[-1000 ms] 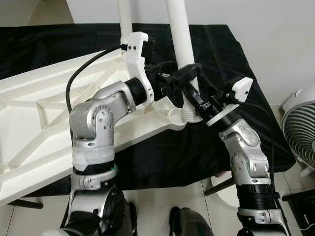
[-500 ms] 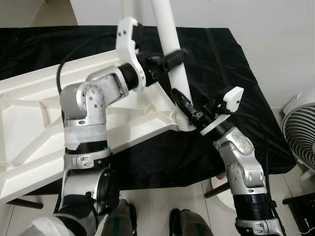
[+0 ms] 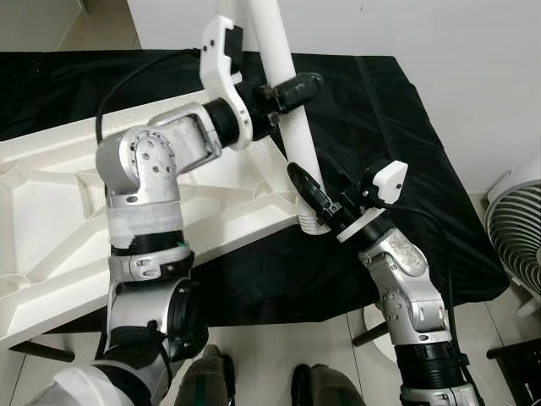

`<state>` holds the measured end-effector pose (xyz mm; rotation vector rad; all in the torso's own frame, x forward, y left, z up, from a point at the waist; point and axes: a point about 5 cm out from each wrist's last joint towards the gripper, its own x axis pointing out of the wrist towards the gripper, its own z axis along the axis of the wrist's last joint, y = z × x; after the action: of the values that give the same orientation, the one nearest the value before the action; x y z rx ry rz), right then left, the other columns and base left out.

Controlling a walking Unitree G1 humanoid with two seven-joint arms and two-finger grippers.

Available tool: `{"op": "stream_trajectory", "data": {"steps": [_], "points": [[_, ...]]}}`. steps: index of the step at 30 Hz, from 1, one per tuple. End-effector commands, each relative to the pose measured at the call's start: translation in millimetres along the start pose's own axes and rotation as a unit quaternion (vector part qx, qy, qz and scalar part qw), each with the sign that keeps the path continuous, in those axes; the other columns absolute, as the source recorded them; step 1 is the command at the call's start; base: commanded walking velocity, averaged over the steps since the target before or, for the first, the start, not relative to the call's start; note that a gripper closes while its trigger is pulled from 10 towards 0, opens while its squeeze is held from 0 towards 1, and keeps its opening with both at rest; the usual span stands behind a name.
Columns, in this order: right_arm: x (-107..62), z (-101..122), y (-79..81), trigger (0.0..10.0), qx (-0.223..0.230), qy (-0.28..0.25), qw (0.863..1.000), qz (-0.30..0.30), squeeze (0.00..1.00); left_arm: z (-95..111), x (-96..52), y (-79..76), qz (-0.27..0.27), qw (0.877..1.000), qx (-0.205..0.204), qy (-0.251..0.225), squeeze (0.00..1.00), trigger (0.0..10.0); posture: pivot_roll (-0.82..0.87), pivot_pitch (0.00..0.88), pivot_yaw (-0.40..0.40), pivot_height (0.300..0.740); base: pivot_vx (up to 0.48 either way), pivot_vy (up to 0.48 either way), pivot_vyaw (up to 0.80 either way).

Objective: Building children table

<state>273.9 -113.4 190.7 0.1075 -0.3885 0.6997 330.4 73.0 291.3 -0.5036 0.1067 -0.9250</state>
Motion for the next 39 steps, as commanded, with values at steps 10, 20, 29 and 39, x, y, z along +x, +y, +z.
{"op": "stream_trajectory", "data": {"steps": [10, 20, 29, 39], "points": [[12.5, -0.6, -10.8, 10.0, -0.029, 0.029, 0.999, -0.034, 0.0, 5.0, 4.2, -8.9, -0.017, 1.0, 0.012, 0.002, 0.0, 0.0, -0.01, 0.047, 0.019, 0.74, 0.0, 0.0, 0.0], [21.7, -4.2, -19.0, 10.0, -0.037, 0.07, 0.995, -0.066, 1.0, 11.2, 6.4, -10.4, 0.02, 0.998, 0.054, -0.014, 0.0, 10.0, -0.01, 0.044, 0.017, 0.74, 0.0, 0.0, 0.0], [31.8, -3.6, -22.2, 10.0, -0.055, 0.091, 0.992, -0.07, 1.0, 15.5, 8.7, -22.6, 0.031, 0.995, 0.081, -0.039, 0.0, 10.0, 0.0, 0.021, 0.04, 0.74, 0.0, 0.0, 0.0], [54.1, -4.6, -25.0, 10.0, -0.083, 0.135, 0.985, -0.063, 0.0, 13.0, 12.8, -29.8, 0.044, 0.988, 0.136, -0.049, 0.0, 10.0, 0.02, 0.033, 0.031, 0.74, 0.0, 0.0, 0.0]]}}
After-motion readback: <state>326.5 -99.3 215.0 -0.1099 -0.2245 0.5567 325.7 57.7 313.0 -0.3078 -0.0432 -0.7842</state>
